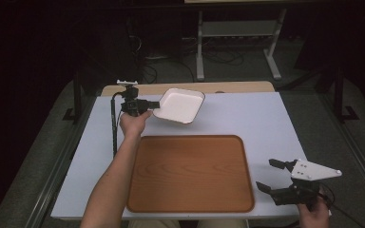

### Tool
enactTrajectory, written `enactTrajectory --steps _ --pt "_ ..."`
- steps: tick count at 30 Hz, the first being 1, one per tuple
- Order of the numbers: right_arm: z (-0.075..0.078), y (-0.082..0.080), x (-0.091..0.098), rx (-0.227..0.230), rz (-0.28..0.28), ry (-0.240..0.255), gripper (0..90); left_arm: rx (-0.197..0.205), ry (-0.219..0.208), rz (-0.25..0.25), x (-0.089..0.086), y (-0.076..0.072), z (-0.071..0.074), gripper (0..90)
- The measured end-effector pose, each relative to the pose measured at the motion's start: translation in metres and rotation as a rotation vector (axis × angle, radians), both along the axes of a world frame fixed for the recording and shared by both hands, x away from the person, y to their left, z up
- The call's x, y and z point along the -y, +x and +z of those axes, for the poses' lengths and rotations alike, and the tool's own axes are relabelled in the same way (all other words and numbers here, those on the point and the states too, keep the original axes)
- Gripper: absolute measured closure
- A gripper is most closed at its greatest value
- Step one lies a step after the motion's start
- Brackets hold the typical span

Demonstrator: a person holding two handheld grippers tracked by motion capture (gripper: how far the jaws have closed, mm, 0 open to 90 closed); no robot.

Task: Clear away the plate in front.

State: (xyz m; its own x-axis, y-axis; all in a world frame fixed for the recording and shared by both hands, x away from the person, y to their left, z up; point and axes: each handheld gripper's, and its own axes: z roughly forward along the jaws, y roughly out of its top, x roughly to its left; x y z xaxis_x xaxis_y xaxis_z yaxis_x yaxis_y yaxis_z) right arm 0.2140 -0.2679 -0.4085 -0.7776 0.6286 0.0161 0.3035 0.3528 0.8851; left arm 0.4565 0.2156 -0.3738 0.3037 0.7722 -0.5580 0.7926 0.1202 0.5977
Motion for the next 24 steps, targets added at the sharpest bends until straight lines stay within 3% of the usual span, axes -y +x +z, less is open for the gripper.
enactTrajectory --steps 7,10,24 --pt "0.000 -0.001 -0.001 -0.001 0.000 -0.001 12.8 0.006 0.002 -0.002 -0.007 -0.011 0.004 88.8" --pt "0.000 0.000 0.000 -0.003 -0.001 -0.001 12.7 0.007 0.024 -0.012 -0.010 -0.014 0.003 88.7" --pt "0.000 -0.001 0.000 -0.004 -0.006 -0.002 12.7 -0.010 0.022 0.001 -0.028 -0.033 -0.011 88.7"
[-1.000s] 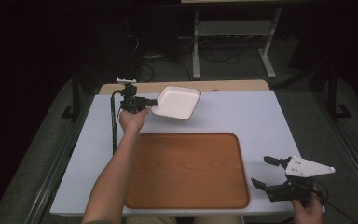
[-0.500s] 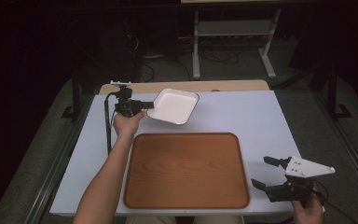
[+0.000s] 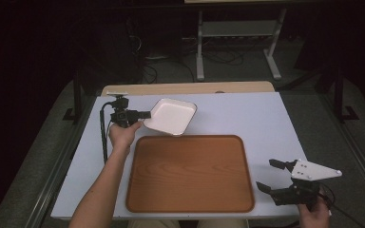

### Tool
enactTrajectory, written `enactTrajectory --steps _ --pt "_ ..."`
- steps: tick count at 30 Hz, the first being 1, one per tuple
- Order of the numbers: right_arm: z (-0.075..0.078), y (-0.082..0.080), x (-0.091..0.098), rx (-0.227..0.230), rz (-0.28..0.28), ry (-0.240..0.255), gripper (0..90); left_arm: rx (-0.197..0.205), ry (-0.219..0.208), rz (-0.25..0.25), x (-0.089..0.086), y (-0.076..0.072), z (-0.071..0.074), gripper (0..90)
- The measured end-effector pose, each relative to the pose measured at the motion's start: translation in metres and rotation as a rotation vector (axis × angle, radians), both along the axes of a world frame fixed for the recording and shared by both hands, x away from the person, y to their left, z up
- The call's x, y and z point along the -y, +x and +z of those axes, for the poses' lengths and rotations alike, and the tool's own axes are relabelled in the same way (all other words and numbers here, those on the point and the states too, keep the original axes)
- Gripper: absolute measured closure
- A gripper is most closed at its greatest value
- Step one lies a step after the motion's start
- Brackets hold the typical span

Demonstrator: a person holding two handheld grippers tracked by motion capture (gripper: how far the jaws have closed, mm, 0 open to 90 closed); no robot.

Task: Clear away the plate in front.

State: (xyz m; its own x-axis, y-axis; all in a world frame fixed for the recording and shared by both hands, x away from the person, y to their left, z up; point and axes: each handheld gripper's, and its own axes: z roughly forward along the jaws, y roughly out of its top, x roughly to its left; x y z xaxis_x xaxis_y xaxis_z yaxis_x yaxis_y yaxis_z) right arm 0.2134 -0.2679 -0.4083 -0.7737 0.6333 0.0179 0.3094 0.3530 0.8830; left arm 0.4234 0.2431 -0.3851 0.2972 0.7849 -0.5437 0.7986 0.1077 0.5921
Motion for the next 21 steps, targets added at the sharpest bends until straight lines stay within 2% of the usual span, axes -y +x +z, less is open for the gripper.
enactTrajectory --steps 16,21 --pt "0.000 0.000 0.000 0.000 -0.004 -0.001 12.8 0.020 0.012 -0.026 -0.006 -0.025 0.002 88.8" --pt "0.000 -0.001 0.000 0.001 -0.004 -0.001 12.7 0.018 0.028 -0.043 -0.007 -0.034 0.001 88.8"
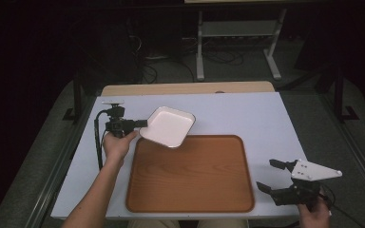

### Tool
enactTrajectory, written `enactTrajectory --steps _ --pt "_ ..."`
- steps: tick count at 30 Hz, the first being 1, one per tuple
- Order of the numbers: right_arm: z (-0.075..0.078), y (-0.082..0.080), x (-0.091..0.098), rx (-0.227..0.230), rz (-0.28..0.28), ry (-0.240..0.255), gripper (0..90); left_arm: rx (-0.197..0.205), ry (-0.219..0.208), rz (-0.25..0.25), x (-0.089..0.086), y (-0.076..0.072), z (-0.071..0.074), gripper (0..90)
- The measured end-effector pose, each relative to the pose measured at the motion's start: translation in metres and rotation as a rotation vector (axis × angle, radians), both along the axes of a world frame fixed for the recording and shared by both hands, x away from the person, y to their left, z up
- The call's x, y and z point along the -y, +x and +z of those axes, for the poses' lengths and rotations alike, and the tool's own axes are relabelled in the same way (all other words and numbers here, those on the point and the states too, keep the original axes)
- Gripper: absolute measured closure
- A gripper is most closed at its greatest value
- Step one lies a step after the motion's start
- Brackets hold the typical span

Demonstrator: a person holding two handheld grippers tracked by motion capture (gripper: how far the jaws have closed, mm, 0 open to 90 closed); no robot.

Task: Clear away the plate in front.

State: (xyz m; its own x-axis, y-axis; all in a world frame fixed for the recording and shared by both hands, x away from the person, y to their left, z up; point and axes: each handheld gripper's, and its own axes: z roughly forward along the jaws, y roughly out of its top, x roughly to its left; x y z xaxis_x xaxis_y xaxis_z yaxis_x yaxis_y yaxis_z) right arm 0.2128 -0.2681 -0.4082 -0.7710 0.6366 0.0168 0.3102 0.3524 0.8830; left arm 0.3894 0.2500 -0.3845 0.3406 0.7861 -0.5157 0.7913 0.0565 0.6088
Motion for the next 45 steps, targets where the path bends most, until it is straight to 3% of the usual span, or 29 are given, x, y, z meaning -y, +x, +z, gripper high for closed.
enactTrajectory --steps 9,20,23,33,39,45 --pt "0.000 0.000 0.000 -0.001 -0.003 0.000 12.7 -0.016 0.016 -0.032 0.002 -0.016 -0.008 88.8" --pt "0.000 -0.001 -0.001 -0.001 -0.003 -0.002 12.8 -0.024 0.016 -0.026 0.003 -0.031 -0.017 88.8" --pt "0.000 -0.001 -0.001 -0.001 -0.003 -0.002 12.8 -0.041 -0.007 -0.035 0.007 -0.035 -0.023 88.8" --pt "0.000 -0.001 -0.001 -0.002 -0.001 -0.004 12.8 -0.043 0.013 -0.085 0.028 -0.044 -0.034 88.7" --pt "0.000 -0.001 -0.002 -0.002 0.003 -0.008 12.7 -0.038 0.034 -0.090 0.033 -0.050 -0.038 88.7" --pt "0.000 0.000 -0.002 -0.002 0.004 -0.008 12.7 -0.059 0.058 -0.087 0.035 -0.055 -0.045 88.7"
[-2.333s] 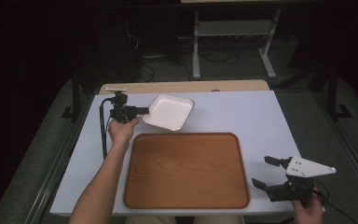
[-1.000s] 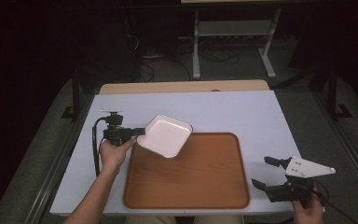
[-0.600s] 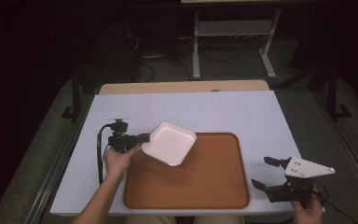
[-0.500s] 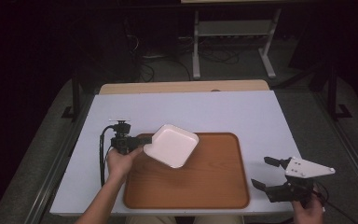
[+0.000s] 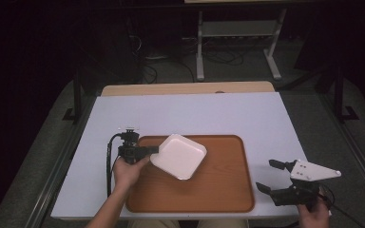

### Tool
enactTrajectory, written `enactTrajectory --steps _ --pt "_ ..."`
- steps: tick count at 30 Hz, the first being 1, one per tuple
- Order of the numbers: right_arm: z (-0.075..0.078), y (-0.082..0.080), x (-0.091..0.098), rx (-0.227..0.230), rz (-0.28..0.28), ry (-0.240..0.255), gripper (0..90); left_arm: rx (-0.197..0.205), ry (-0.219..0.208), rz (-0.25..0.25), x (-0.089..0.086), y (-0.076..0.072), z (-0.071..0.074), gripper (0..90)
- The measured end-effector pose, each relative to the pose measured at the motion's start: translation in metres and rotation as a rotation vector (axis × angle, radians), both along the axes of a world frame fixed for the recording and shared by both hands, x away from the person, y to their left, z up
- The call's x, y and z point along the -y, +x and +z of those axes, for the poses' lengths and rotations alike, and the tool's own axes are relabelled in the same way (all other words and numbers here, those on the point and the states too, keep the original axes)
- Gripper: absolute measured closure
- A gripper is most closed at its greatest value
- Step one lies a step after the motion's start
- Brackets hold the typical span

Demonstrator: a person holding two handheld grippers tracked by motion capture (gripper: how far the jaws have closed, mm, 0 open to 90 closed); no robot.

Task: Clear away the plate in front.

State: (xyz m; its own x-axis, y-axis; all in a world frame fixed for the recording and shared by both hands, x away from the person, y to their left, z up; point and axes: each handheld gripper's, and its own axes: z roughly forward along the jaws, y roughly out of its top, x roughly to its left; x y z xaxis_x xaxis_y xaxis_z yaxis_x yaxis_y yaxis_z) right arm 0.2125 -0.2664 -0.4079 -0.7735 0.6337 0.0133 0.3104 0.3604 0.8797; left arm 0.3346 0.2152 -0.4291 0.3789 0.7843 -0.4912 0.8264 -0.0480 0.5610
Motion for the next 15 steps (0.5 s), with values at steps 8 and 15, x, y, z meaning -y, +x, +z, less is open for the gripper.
enactTrajectory --steps 8,15 --pt "0.000 0.001 -0.001 0.000 0.004 -0.003 12.7 0.016 0.070 0.015 0.002 -0.009 -0.009 88.7" --pt "0.000 0.000 0.000 0.000 0.003 -0.003 12.7 0.030 0.136 0.007 0.006 -0.019 -0.013 88.3"
